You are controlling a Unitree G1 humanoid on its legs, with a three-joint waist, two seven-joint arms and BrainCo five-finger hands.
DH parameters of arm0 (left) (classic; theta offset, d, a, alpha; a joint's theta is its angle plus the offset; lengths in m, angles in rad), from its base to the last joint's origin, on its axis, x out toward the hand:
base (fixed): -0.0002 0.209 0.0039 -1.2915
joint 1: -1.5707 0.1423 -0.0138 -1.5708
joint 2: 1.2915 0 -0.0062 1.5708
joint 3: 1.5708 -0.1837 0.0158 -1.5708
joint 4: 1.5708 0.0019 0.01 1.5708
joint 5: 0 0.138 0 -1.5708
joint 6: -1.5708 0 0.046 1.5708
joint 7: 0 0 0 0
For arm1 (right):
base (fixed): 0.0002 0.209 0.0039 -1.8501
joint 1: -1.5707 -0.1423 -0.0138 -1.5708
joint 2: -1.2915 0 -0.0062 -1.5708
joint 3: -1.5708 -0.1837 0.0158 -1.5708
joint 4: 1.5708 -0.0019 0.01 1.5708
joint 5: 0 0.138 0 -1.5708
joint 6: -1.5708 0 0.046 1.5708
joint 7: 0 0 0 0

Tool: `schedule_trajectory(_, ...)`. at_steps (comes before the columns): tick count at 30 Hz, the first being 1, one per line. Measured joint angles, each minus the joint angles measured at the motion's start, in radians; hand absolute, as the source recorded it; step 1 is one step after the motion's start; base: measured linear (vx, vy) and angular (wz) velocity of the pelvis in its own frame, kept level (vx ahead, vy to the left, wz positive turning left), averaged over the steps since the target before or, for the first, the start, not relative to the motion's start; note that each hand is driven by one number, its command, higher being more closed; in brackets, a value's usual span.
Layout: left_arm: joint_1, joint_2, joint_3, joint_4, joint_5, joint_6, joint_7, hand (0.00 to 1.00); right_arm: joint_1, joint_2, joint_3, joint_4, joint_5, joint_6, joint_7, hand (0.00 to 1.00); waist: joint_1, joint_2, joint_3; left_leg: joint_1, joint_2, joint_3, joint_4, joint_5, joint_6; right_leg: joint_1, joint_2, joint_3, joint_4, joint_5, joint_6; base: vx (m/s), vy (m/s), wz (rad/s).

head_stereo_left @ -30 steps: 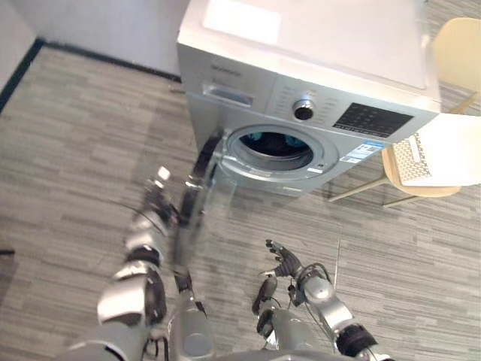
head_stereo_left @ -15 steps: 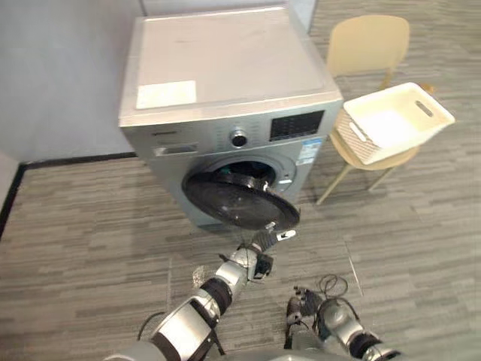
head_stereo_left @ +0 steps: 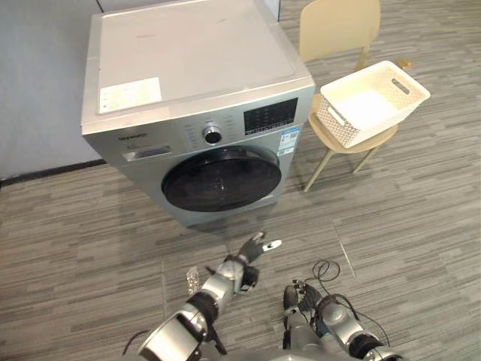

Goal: Pick up the laundry basket with both hands and put the clothes into the washing machine.

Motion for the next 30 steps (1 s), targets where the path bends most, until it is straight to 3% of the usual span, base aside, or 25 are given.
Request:
schedule_trajectory(2, 0.016, 0.035, 0.005, 0.015, 0.099, 0.001, -0.013, 0.00, -0.005, -0.001, -0.001, -0.027, 0.018, -0.010, -0.002, 0.00, 0.009, -0.006, 0.013, -0.020, 0.009, -0.018, 0.022, -0.004, 0.000, 0.000, 0.003, -0.005, 0.000, 0.000, -0.005, -0.02, -0.011, 0.19)
schedule_trajectory(4, 0.000, 0.062, 0.001, 0.066, 0.328, -0.002, -0.032, 0.00, -0.037, 0.001, -0.001, -0.062, 0.024, -0.022, -0.002, 0.00, 0.017, -0.015, 0.035, -0.049, 0.020, -0.013, 0.045, -0.006, -0.002, -0.028, 0.008, -0.001, 0.000, 0.010, -0.018, -0.07, -0.029, -0.11)
schedule_trajectory(5, -0.030, 0.081, -0.014, 0.100, 0.510, -0.013, -0.039, 0.00, -0.062, 0.001, -0.001, -0.086, 0.027, -0.034, -0.004, 0.00, 0.014, -0.025, 0.054, -0.075, 0.025, -0.006, 0.060, -0.009, -0.003, -0.055, 0.011, 0.008, 0.000, 0.014, -0.022, -0.07, -0.030, -0.20)
schedule_trajectory(6, -0.050, 0.094, -0.031, 0.116, 0.603, -0.020, -0.040, 0.00, -0.079, 0.000, -0.001, -0.095, 0.031, -0.043, -0.006, 0.00, 0.010, -0.031, 0.065, -0.088, 0.027, -0.001, 0.063, -0.010, -0.006, -0.072, 0.012, 0.016, 0.000, 0.017, -0.024, -0.09, -0.033, -0.31)
schedule_trajectory(7, -0.092, 0.128, -0.049, 0.139, 0.748, -0.032, -0.036, 0.00, -0.113, 0.000, -0.001, -0.120, 0.039, -0.055, -0.008, 0.00, -0.003, -0.045, 0.088, -0.113, 0.032, 0.014, 0.067, -0.010, -0.007, -0.107, 0.015, 0.036, 0.000, 0.026, -0.021, -0.08, -0.024, -0.37)
schedule_trajectory(9, -0.209, 0.189, -0.049, 0.151, 0.923, -0.044, -0.023, 0.00, -0.141, -0.003, -0.005, -0.195, 0.064, -0.081, -0.023, 0.00, -0.014, -0.083, 0.137, -0.154, 0.043, 0.043, 0.081, -0.010, -0.007, -0.172, 0.017, 0.074, 0.000, 0.045, -0.023, -0.10, -0.017, -0.46)
schedule_trajectory(13, -0.552, 0.332, 0.031, 0.169, 1.027, -0.047, 0.079, 0.00, -0.086, -0.005, -0.041, -0.371, 0.152, -0.106, -0.051, 0.00, -0.061, -0.139, 0.192, -0.270, 0.064, 0.057, 0.120, -0.004, -0.001, -0.290, 0.026, 0.099, 0.001, 0.073, -0.027, -0.08, -0.034, -0.18)
schedule_trajectory(15, -0.782, 0.410, 0.077, 0.173, 1.037, -0.041, 0.127, 0.00, -0.021, -0.015, -0.062, -0.478, 0.190, -0.136, -0.052, 0.00, -0.087, -0.162, 0.217, -0.345, 0.076, 0.053, 0.143, -0.004, -0.001, -0.354, 0.032, 0.102, 0.001, 0.098, -0.034, -0.02, -0.021, -0.03)
schedule_trajectory(16, -0.825, 0.415, 0.069, 0.192, 1.037, -0.047, 0.108, 0.00, -0.003, -0.019, -0.068, -0.497, 0.198, -0.140, -0.053, 0.00, -0.096, -0.163, 0.221, -0.364, 0.078, 0.049, 0.147, -0.004, -0.001, -0.368, 0.032, 0.101, 0.001, 0.100, -0.032, 0.00, 0.000, 0.00)
schedule_trajectory(18, -0.891, 0.404, 0.086, 0.189, 1.005, -0.032, 0.198, 0.00, 0.037, -0.015, -0.080, -0.538, 0.217, -0.153, -0.076, 0.00, -0.115, -0.171, 0.231, -0.416, 0.095, 0.036, 0.159, -0.007, -0.002, -0.417, 0.044, 0.111, 0.001, 0.120, -0.004, 0.00, -0.002, -0.10)
schedule_trajectory(19, -0.973, 0.403, 0.090, 0.187, 0.975, -0.023, 0.219, 0.00, 0.069, -0.016, -0.085, -0.583, 0.217, -0.169, -0.092, 0.00, -0.112, -0.175, 0.239, -0.453, 0.111, 0.036, 0.162, -0.006, -0.003, -0.454, 0.058, 0.128, 0.001, 0.149, 0.036, -0.01, 0.030, -0.19)
schedule_trajectory(21, -0.996, 0.360, 0.090, 0.163, 0.910, -0.029, 0.237, 0.00, 0.105, -0.015, -0.089, -0.634, 0.215, -0.176, -0.102, 0.00, -0.111, -0.180, 0.262, -0.475, 0.133, 0.036, 0.172, -0.007, -0.003, -0.469, 0.072, 0.151, 0.001, 0.170, 0.045, -0.02, 0.043, -0.16)
schedule_trajectory(22, -1.008, 0.349, 0.102, 0.119, 0.850, -0.025, 0.281, 0.00, 0.127, -0.010, -0.088, -0.677, 0.209, -0.179, -0.116, 0.00, -0.110, -0.184, 0.263, -0.496, 0.155, 0.039, 0.183, -0.010, -0.007, -0.495, 0.090, 0.164, 0.001, 0.202, 0.062, -0.04, 0.027, -0.27)
schedule_trajectory(23, -1.027, 0.348, 0.101, 0.111, 0.812, -0.028, 0.283, 0.00, 0.136, -0.009, -0.088, -0.699, 0.208, -0.181, -0.122, 0.00, -0.108, -0.183, 0.264, -0.508, 0.167, 0.041, 0.187, -0.010, -0.008, -0.510, 0.101, 0.172, 0.001, 0.222, 0.037, -0.06, 0.019, -0.38)
schedule_trajectory(24, -1.056, 0.325, 0.100, 0.087, 0.679, -0.031, 0.304, 0.00, 0.147, 0.001, -0.090, -0.736, 0.209, -0.181, -0.137, 0.00, -0.106, -0.184, 0.264, -0.529, 0.187, 0.045, 0.198, -0.010, -0.009, -0.530, 0.117, 0.187, 0.001, 0.227, 0.031, -0.06, -0.003, -0.40)
schedule_trajectory(26, -1.085, 0.323, 0.101, 0.087, 0.533, -0.029, 0.309, 0.00, 0.147, 0.010, -0.090, -0.757, 0.211, -0.180, -0.137, 0.00, -0.089, -0.184, 0.264, -0.529, 0.222, 0.070, 0.223, -0.022, -0.024, -0.542, 0.144, 0.199, 0.001, 0.227, 0.031, -0.06, -0.043, -0.51)
schedule_trajectory(29, -1.107, 0.329, 0.137, 0.087, 0.409, -0.030, 0.314, 0.00, 0.146, 0.027, -0.096, -0.778, 0.232, -0.174, -0.140, 0.00, -0.080, -0.184, 0.264, -0.528, 0.260, 0.089, 0.231, -0.025, -0.033, -0.554, 0.177, 0.218, 0.001, 0.223, 0.035, -0.07, -0.066, -0.34)
schedule_trajectory(30, -1.106, 0.331, 0.165, 0.087, 0.376, -0.031, 0.315, 0.00, 0.150, 0.047, -0.107, -0.796, 0.250, -0.174, -0.145, 0.00, -0.081, -0.184, 0.264, -0.527, 0.270, 0.093, 0.239, -0.019, -0.040, -0.550, 0.181, 0.213, 0.000, 0.171, 0.076, -0.06, -0.060, 0.00)
